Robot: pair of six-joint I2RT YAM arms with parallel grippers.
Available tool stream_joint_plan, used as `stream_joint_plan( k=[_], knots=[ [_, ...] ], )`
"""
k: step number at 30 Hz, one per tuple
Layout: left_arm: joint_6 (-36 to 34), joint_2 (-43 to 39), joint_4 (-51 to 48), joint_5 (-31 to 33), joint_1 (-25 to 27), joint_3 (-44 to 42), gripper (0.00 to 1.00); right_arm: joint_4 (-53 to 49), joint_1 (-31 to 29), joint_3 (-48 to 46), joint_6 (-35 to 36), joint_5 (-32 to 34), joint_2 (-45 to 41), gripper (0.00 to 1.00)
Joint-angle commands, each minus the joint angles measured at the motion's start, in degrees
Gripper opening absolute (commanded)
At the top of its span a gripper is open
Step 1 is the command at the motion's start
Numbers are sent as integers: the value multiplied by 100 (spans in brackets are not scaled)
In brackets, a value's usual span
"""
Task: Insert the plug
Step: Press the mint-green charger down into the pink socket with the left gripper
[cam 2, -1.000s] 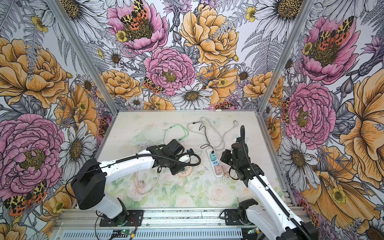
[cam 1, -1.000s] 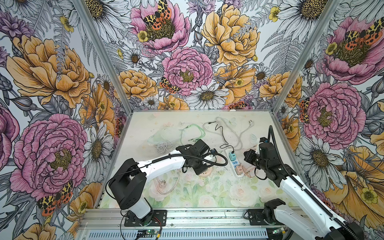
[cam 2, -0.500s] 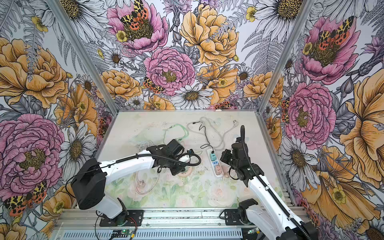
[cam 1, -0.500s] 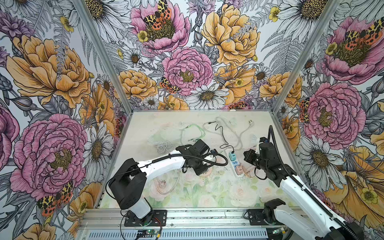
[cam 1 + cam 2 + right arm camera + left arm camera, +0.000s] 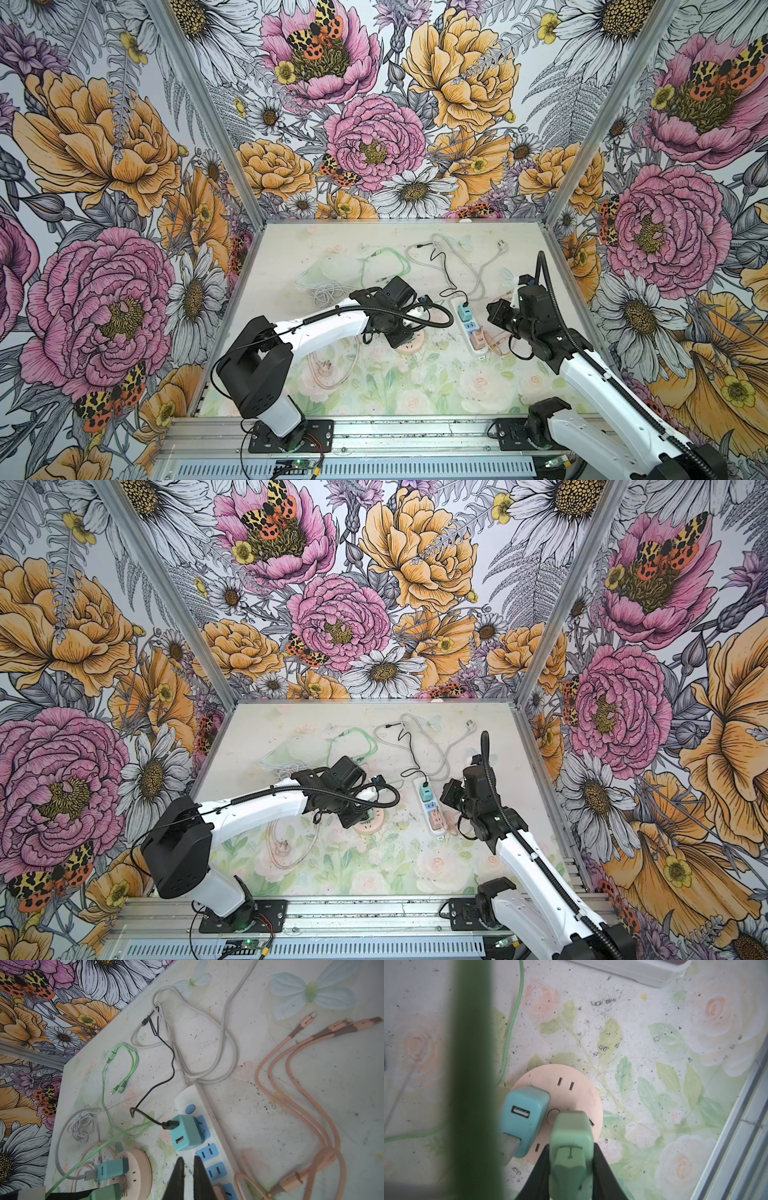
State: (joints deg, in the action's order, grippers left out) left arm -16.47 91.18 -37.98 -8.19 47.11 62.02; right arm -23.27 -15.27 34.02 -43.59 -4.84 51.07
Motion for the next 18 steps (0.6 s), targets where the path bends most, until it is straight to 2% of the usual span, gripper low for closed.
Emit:
stream_joint_plan(
  k=[1, 18],
  knots=[
    [-102, 79, -7, -66, -51, -18, 0, 202, 54, -42, 54, -70, -40, 13],
    [-180, 258, -17, -158, 149, -73, 0, 270, 51, -84, 41, -128, -4, 12]
  ],
)
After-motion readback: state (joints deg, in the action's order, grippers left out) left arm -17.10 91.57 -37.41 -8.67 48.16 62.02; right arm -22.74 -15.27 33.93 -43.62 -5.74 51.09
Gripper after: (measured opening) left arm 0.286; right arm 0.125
